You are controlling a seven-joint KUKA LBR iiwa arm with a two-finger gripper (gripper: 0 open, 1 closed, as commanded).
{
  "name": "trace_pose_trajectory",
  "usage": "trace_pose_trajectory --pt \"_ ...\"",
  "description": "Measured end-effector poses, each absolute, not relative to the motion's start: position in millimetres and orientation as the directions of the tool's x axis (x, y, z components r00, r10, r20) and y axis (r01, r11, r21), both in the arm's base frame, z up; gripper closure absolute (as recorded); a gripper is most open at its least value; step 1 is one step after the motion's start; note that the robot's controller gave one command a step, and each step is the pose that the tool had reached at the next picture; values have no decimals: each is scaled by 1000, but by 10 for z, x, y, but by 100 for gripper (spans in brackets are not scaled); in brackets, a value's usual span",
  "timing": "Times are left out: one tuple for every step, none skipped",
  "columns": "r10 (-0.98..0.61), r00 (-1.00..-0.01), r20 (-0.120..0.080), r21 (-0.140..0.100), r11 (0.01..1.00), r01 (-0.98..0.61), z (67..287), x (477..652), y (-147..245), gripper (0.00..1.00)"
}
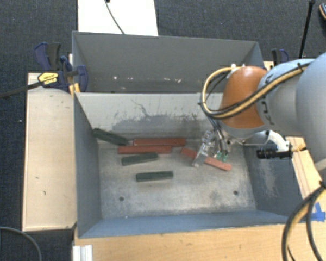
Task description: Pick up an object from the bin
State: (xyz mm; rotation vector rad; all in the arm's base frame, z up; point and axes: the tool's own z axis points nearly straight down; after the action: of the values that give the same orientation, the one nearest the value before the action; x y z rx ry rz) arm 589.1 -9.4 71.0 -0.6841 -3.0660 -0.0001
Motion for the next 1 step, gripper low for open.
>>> trace_pose_trajectory --pt "425 -905 0 0 905 425 710 5891 -93 100"
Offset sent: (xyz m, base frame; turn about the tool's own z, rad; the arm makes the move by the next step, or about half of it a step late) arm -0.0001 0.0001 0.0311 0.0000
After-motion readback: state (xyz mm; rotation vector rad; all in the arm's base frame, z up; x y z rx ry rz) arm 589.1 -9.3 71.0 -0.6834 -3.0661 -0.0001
